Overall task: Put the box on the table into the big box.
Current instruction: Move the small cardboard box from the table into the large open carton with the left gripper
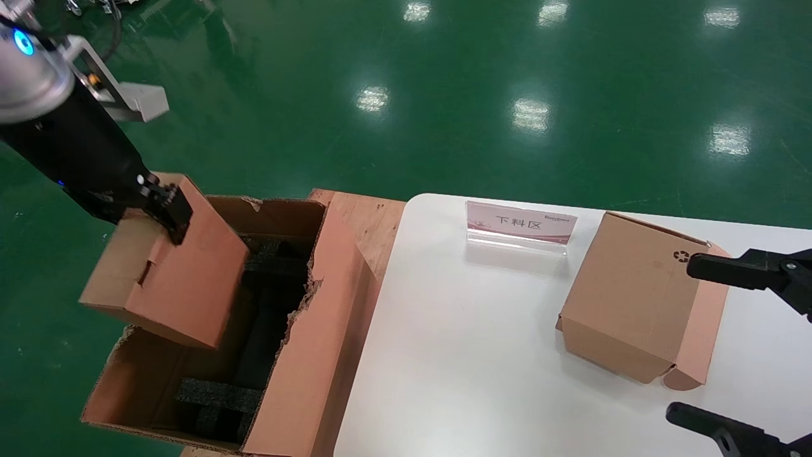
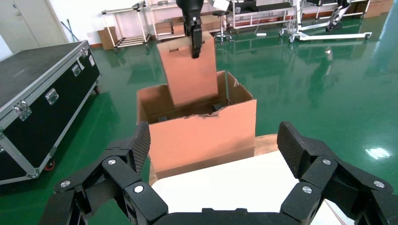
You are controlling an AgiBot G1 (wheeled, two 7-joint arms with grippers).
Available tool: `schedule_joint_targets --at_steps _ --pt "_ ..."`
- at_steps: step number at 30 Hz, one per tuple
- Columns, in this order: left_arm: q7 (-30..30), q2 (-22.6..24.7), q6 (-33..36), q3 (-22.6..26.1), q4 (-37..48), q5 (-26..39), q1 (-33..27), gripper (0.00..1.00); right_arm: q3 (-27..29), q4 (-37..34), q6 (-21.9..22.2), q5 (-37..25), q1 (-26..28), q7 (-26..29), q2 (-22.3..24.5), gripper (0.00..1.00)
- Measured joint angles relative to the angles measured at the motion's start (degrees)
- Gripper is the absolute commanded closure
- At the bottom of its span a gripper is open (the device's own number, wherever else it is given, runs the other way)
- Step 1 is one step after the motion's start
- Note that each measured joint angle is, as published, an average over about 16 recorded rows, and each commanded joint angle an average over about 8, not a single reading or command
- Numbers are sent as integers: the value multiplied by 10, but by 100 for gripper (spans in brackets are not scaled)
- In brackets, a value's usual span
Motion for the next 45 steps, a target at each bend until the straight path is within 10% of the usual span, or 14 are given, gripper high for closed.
schedule_joint_targets --at_steps 45 --pt "149 -93 -118 -26 36 -49 112 100 0 0 0 0 0 0 0 0"
